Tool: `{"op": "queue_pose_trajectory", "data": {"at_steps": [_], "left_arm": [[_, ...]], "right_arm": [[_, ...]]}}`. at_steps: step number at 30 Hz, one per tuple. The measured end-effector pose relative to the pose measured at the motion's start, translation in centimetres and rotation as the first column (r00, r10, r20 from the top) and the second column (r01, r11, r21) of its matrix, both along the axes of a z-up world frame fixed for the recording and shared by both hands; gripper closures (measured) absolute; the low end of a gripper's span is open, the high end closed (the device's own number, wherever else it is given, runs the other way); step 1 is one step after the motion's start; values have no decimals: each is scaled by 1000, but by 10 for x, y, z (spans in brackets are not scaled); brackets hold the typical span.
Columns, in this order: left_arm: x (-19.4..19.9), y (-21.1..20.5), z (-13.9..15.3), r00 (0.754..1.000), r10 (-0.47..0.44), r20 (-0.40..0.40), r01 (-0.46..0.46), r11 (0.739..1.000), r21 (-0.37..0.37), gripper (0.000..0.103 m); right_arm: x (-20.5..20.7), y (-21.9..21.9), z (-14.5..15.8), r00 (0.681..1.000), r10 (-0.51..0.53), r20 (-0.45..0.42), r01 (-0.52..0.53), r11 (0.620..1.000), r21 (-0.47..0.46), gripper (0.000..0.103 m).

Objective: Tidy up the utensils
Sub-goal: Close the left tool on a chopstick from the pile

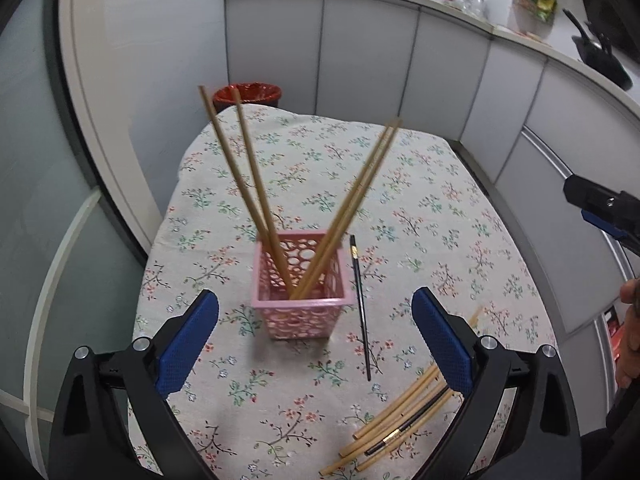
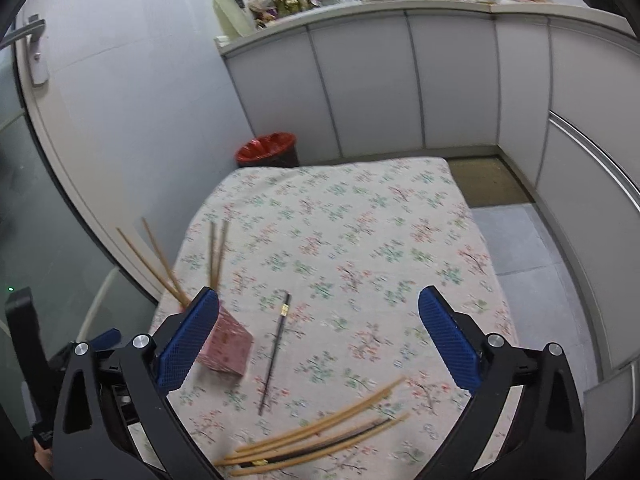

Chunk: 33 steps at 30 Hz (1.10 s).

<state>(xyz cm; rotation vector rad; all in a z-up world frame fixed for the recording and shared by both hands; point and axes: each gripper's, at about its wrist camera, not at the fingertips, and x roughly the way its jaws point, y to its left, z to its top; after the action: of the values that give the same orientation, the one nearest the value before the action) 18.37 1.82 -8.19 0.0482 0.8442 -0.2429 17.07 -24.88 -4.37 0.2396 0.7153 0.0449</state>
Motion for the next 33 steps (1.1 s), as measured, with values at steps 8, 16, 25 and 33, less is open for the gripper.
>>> {"op": "queue_pose_trajectory", "data": {"at_steps": [8, 16, 25, 33], "left_arm": [[-6, -37, -19, 994, -83, -68, 87, 995, 56, 9], [-11, -92, -50, 954, -218, -204, 242, 965, 100, 9], [11, -128, -102, 860, -296, -415, 344, 938, 46, 80], [30, -143, -126, 815, -313, -487, 354, 935, -9, 93]], "right_arm": [[-1, -30, -41, 982, -72, -173, 71, 997, -12, 7], [-7, -57, -77, 943, -106, -315, 98, 994, -43, 7], [-12, -74, -101, 915, -107, -390, 89, 994, -64, 7], [-13, -80, -104, 912, -102, -397, 85, 995, -59, 7]]}}
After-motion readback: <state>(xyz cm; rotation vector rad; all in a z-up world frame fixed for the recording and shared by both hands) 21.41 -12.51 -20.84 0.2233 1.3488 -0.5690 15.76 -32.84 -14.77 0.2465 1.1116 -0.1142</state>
